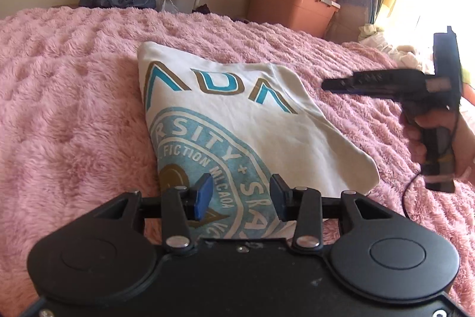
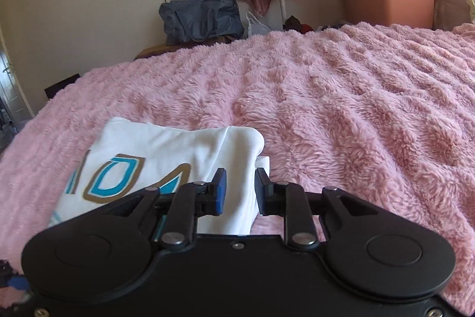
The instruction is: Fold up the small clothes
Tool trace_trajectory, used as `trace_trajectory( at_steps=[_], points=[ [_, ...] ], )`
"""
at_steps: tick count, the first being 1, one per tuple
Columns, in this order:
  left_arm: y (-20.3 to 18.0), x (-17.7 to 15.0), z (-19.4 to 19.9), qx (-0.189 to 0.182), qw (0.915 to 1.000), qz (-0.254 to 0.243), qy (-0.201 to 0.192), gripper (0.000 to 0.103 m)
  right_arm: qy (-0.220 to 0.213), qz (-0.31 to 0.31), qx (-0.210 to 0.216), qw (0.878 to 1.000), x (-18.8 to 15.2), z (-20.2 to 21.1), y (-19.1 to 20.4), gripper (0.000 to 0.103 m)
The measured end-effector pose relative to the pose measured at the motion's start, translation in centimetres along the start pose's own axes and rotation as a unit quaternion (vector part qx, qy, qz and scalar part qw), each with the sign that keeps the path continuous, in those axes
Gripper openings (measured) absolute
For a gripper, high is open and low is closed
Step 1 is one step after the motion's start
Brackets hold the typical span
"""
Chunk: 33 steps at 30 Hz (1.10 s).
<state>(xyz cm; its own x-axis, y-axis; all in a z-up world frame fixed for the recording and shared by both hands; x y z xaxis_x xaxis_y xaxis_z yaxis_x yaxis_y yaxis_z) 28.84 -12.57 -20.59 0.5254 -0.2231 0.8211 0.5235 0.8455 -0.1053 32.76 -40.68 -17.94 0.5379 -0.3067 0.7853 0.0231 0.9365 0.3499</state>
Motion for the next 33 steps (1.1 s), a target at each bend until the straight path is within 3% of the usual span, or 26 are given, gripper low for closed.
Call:
trace_trajectory(
  at_steps=[4, 6, 9, 12, 14, 15, 18, 21, 24, 28, 33],
  points=[
    [0.9, -1.4, 3.0, 0.028, 0.9995, 0.001, -0.011, 0.042, 0.016, 0.015, 0.012, 1.0, -3.5, 6.4, 0.0, 0.036],
    [0.9, -2.2, 3.3, 0.021, 0.9998, 0.001, 0.001, 0.042, 0.026, 0.02, 0.006, 0.999, -5.7, 8.3, 0.0, 0.039],
    [-0.1, -3.2, 3.1, 0.023, 0.9994, -0.023, 0.014, 0.043, 0.047, 0.001, 0.007, 0.999, -8.2, 9.2, -0.4, 0.039],
    [-1.8, -4.0, 2.2, 0.058, 0.9951, -0.076, 0.027, 0.043, 0.055, -0.014, 0.003, 0.998, -9.7, 8.8, -0.6, 0.039],
    [-2.0, -4.3, 1.5, 0.069, 0.993, -0.088, 0.04, 0.042, 0.064, -0.015, 0.002, 0.998, -10.1, 8.0, -0.6, 0.029],
    [-1.9, -4.4, 1.5, 0.069, 0.9935, -0.082, 0.039, 0.042, 0.069, -0.02, 0.002, 0.997, -10.3, 7.8, -0.8, 0.014],
    [-1.2, -4.1, 2.0, 0.092, 0.9934, -0.059, 0.036, 0.037, 0.064, -0.021, 0.0, 0.998, -10.4, 7.8, -0.7, 0.011],
    [-0.4, -3.4, 2.5, 0.093, 0.994, -0.048, 0.03, 0.025, 0.054, -0.013, 0.003, 0.998, -10.1, 8.6, -0.4, 0.01],
    [-0.9, -3.5, 1.4, 0.091, 0.9923, -0.067, 0.051, 0.009, 0.05, -0.01, 0.007, 0.999, -9.8, 9.0, -0.3, 0.01],
    [-2.5, -3.8, 1.5, 0.113, 0.9845, -0.124, 0.053, 0.005, 0.058, -0.02, 0.001, 0.998, -10.0, 8.6, -0.7, 0.008],
    [-2.3, -4.8, 0.8, 0.1, 0.9777, -0.167, 0.08, 0.005, 0.048, -0.031, -0.005, 0.998, -9.9, 9.2, -1.1, 0.007]
  ],
)
Point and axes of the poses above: each gripper's, at about its wrist camera, not at the fingertips, and z roughly against the way its jaws point, y to its left, x to its top, the point moved 1 cm from there along -z, roughly the way its jaws point, and after that the axes turned 11 degrees about -z, right-handed, at the moved point
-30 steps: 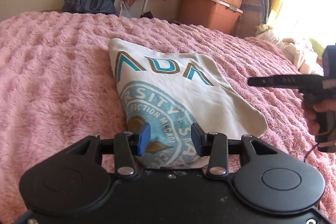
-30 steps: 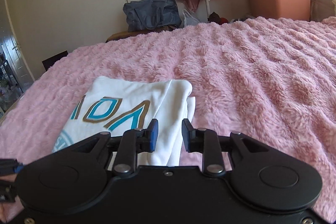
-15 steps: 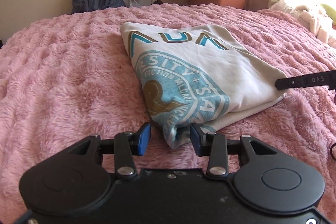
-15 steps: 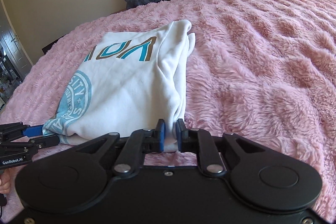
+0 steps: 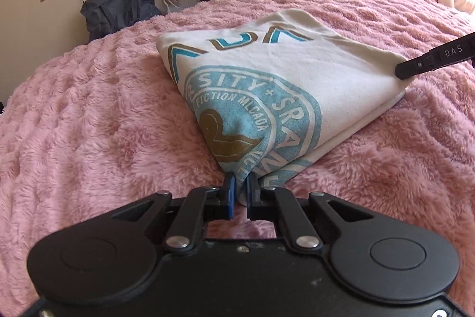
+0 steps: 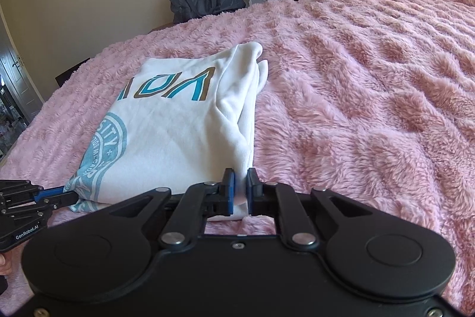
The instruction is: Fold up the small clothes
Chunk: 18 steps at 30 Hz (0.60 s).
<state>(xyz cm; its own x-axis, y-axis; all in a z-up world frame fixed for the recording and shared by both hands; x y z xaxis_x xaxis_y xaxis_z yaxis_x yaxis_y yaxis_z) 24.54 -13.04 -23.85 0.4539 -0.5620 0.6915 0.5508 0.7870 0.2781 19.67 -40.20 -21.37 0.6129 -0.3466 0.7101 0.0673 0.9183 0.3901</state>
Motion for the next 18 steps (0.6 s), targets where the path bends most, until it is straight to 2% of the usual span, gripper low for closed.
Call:
trace_trajectory(
  at_steps=[2, 5, 7, 10, 13, 16, 18],
  points=[
    [0.3, -0.2, -0.5, -0.016, 0.9998, 0.0, 0.009, 0.007, 0.018, -0.001, -0.011, 1.0, -0.6, -1.0, -0.3, 0.007],
    [1.3, 0.1, 1.3, -0.023, 0.9996, 0.017, -0.003, 0.028, 0.035, -0.005, -0.022, 0.999, -1.4, -2.3, -0.8, 0.008],
    [2.5, 0.4, 3.3, -0.038, 0.9979, 0.047, -0.023, 0.032, 0.032, -0.009, -0.027, 0.999, -1.0, -1.9, -0.8, 0.013],
    [4.4, 1.6, 5.8, -0.062, 0.9893, 0.109, -0.075, 0.035, 0.014, -0.019, -0.031, 0.999, -0.3, -0.2, -0.4, 0.018],
    [5.4, 3.5, 5.2, -0.097, 0.9773, 0.153, -0.11, 0.037, -0.025, 0.012, -0.014, 1.0, 0.3, 1.4, 1.4, 0.018],
    [5.2, 4.1, 2.3, -0.135, 0.9688, 0.185, -0.095, 0.037, -0.04, 0.042, 0.02, 0.998, 0.5, 1.2, 3.2, 0.018],
    [4.7, 3.4, 0.2, -0.155, 0.9635, 0.21, -0.058, 0.036, -0.025, 0.053, 0.042, 0.997, 0.3, 0.4, 3.9, 0.018]
  ],
)
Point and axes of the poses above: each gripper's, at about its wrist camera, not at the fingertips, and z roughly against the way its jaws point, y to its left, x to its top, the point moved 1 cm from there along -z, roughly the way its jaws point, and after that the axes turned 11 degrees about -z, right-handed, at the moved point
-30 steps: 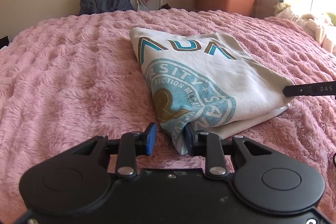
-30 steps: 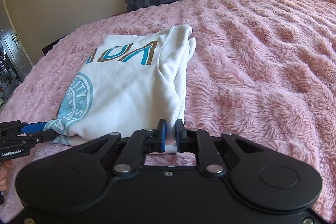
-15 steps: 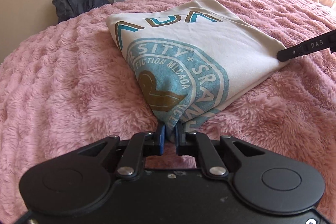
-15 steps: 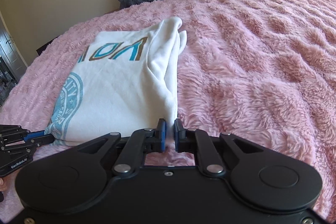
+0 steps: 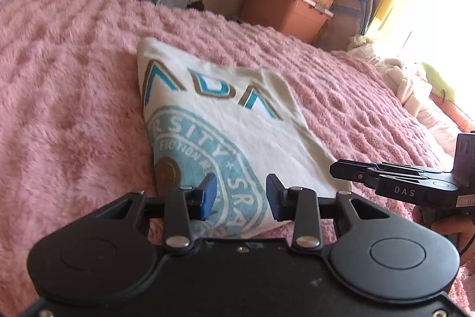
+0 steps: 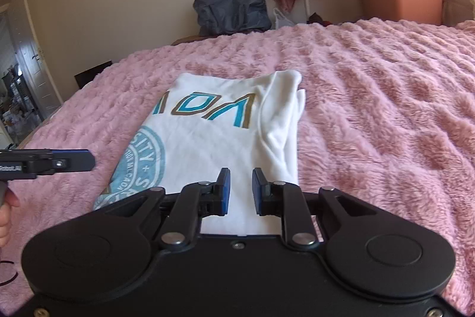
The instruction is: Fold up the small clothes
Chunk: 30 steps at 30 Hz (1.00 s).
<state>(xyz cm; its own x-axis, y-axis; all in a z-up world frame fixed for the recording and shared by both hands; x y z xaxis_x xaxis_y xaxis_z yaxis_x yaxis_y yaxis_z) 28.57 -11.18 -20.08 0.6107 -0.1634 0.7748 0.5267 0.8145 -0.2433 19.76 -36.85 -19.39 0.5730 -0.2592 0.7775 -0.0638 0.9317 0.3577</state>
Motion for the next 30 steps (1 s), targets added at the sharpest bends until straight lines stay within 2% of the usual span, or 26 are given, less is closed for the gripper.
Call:
trace_trajectory(
  at_steps=[2, 5, 7, 9, 10, 12, 13, 15, 17, 18, 19, 22, 26, 28, 30],
  points=[
    [0.6, -1.5, -1.4, -0.001, 0.9994, 0.021, 0.029, 0.036, 0.023, 0.013, 0.002, 1.0, -0.8, -1.3, 0.1, 0.018],
    [1.1, -3.1, -1.7, -0.008, 0.9992, 0.028, 0.027, 0.037, 0.058, 0.005, -0.035, 0.998, -2.0, -2.7, -1.5, 0.017],
    [1.4, -3.1, -1.2, -0.017, 0.9988, 0.036, 0.028, 0.038, 0.062, -0.027, -0.034, 0.997, -2.4, -2.7, -3.2, 0.007],
    [1.7, -2.9, -0.5, -0.028, 0.9978, 0.05, 0.033, 0.038, 0.062, -0.062, -0.022, 0.996, -2.4, -2.3, -4.4, 0.007],
    [2.3, -2.6, 0.4, -0.045, 0.9962, 0.067, 0.032, 0.037, 0.063, -0.07, -0.018, 0.995, -2.5, -2.0, -4.6, 0.007],
    [3.9, -2.0, 1.8, -0.085, 0.9912, 0.101, 0.004, 0.039, 0.069, -0.075, -0.012, 0.995, -2.2, -1.4, -4.7, 0.007],
    [4.8, -1.5, 2.4, -0.099, 0.988, 0.118, -0.015, 0.042, 0.068, -0.082, -0.001, 0.994, -1.9, -1.0, -4.8, 0.011],
    [7.6, -0.5, 3.0, -0.13, 0.9766, 0.163, -0.053, 0.048, 0.051, -0.103, 0.038, 0.993, -0.9, -0.2, -5.3, 0.022],
    [10.8, 0.2, 2.1, -0.155, 0.9605, 0.219, -0.074, 0.049, 0.037, -0.131, 0.066, 0.989, 0.5, -0.4, -6.3, 0.048],
    [12.3, 0.3, 1.4, -0.158, 0.9543, 0.241, -0.079, 0.049, 0.032, -0.148, 0.077, 0.985, 1.4, -0.9, -6.9, 0.07],
    [13.3, 0.3, 0.8, -0.159, 0.9494, 0.259, -0.079, 0.048, 0.022, -0.166, 0.088, 0.982, 2.3, -1.5, -7.6, 0.076],
    [16.1, -0.1, -1.3, -0.178, 0.9346, 0.299, -0.071, 0.049, 0.022, -0.209, 0.118, 0.971, 4.3, -4.0, -9.7, 0.076],
    [17.8, -0.5, -3.1, -0.188, 0.9286, 0.316, -0.048, 0.049, 0.061, -0.273, 0.18, 0.943, 5.5, -7.2, -12.3, 0.076],
    [18.5, -0.8, -3.7, -0.205, 0.923, 0.323, -0.042, 0.049, 0.076, -0.276, 0.195, 0.938, 5.7, -8.4, -12.7, 0.076],
    [18.8, -1.0, -4.4, -0.226, 0.9149, 0.332, -0.039, 0.049, 0.084, -0.272, 0.191, 0.939, 5.9, -9.2, -12.9, 0.076]
  ],
)
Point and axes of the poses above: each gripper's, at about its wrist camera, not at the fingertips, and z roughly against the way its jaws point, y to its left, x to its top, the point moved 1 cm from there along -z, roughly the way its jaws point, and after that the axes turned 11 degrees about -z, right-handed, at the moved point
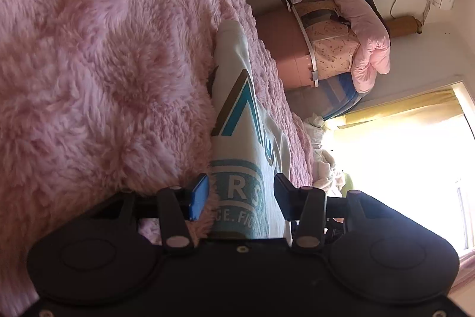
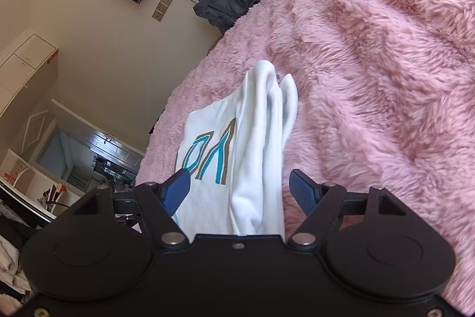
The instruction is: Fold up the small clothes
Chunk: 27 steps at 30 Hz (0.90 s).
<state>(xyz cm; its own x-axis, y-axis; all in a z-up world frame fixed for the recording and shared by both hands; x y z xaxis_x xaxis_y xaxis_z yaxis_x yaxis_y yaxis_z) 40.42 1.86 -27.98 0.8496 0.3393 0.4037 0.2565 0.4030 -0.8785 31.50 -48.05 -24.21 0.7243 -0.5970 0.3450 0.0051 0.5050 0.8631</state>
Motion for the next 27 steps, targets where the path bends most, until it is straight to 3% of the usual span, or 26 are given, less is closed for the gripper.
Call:
trace_trajectory(
  at_steps=[7, 17, 24, 27],
  points=[
    [0.8, 0.7, -1.8, -0.025, 0.9995, 0.006, 0.015, 0.05, 0.047, -0.009, 0.023, 0.999, 0.9, -2.6, -1.0, 0.076],
    [0.9, 2.6, -4.8, 0.015, 0.9977, -0.017, 0.064, 0.054, 0.093, -0.005, 0.023, 0.995, 1.8, -6.7, -0.4, 0.078],
    [-0.3, 3.8, -8.5, 0.016, 0.9908, -0.042, 0.128, 0.057, 0.112, -0.002, 0.023, 0.993, 1.7, -7.9, 0.4, 0.078],
    [-0.5, 3.9, -10.4, 0.016, 0.9887, -0.033, 0.145, 0.055, 0.11, -0.008, 0.027, 0.994, 1.6, -8.4, 0.4, 0.084]
  ],
)
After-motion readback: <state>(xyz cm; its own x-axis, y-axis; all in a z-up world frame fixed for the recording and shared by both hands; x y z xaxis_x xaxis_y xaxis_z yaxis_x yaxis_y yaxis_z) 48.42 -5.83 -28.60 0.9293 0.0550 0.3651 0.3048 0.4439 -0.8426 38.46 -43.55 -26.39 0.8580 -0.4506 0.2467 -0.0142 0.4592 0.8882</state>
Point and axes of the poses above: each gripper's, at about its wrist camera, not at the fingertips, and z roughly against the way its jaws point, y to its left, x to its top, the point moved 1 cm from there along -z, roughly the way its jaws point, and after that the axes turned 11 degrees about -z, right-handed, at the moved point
